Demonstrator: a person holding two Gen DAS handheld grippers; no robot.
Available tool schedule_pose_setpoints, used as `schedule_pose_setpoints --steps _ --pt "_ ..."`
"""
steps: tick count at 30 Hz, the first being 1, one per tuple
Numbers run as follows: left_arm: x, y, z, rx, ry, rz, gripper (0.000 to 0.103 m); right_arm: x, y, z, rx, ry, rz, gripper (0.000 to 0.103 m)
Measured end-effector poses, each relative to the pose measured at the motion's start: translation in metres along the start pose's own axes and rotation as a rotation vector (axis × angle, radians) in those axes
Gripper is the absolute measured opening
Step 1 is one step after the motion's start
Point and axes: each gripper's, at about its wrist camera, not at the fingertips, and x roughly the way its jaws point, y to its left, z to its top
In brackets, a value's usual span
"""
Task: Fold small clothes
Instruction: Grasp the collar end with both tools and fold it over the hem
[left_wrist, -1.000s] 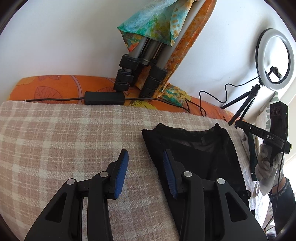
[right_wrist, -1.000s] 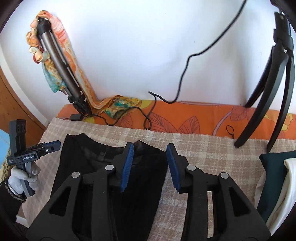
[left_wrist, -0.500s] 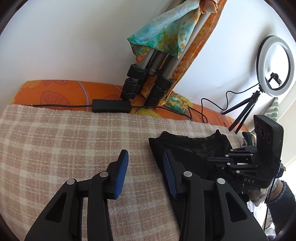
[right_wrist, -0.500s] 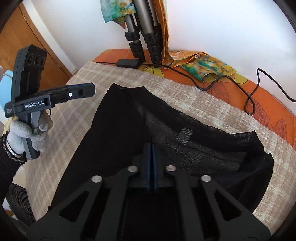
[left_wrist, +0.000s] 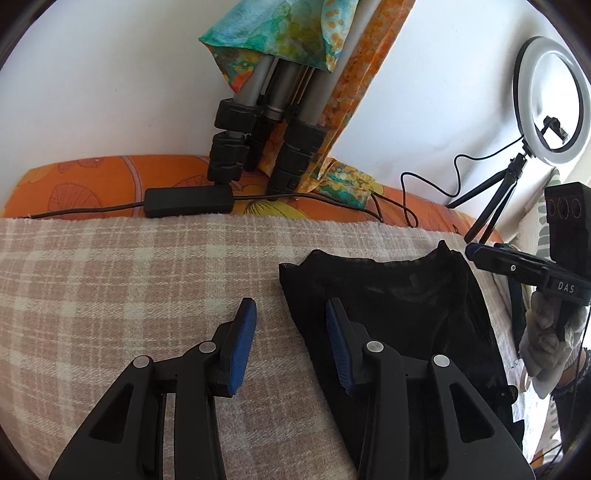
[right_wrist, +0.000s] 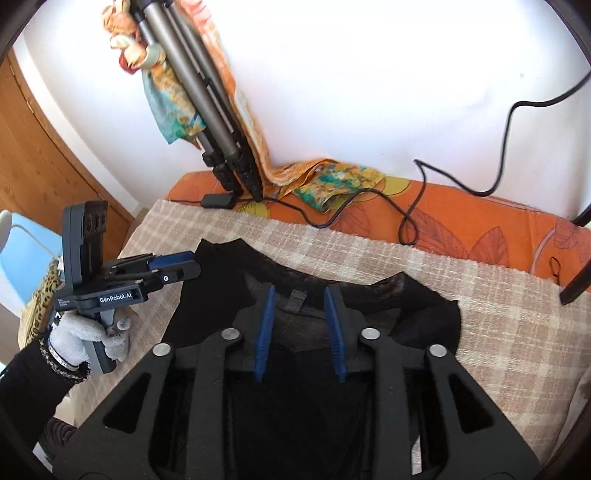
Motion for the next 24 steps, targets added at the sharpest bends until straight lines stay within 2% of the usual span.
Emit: schedule_pose_setpoints --steps 3,5,8,13,15,16,17,18,24 --pt "0.008 -0.012 0.006 0.049 0.001 0.010 0.035 -0.022 -0.023 0.000 0.043 -0.044 -0.057 0.035" --pt "0.014 -0.020 0.009 0.085 0.002 0.003 0.016 -0.029 -0.043 -0.002 0.094 -0.049 -0.070 0.035" --pt "0.021 -0.026 0.012 0.100 0.007 0.015 0.009 -0.023 -0.071 -0.007 0.184 -0.013 -0.046 0.035" --pt "0.019 -0.026 0.019 0.092 -0.013 0.028 0.005 0.007 -0.087 -0.013 0.210 0.050 -0.047 0.035" --pt "0.019 -0.027 0.019 0.103 -0.012 0.035 0.004 0.010 -0.085 -0.013 0.196 0.015 -0.040 0.035" --pt "0.019 -0.027 0.019 0.104 -0.012 0.041 0.004 0.013 -0.085 -0.012 0.196 0.020 -0.030 0.029" --pt "0.017 -0.026 0.019 0.101 -0.015 0.040 0.003 0.015 -0.084 -0.011 0.195 0.015 -0.027 0.009" --pt "0.015 -0.024 0.019 0.093 -0.020 0.034 0.003 0.016 -0.083 -0.010 0.195 0.024 -0.028 0.006" --pt "-0.005 -0.021 0.018 0.065 -0.050 0.011 0.003 -0.004 -0.071 -0.008 0.162 -0.018 -0.014 0.005"
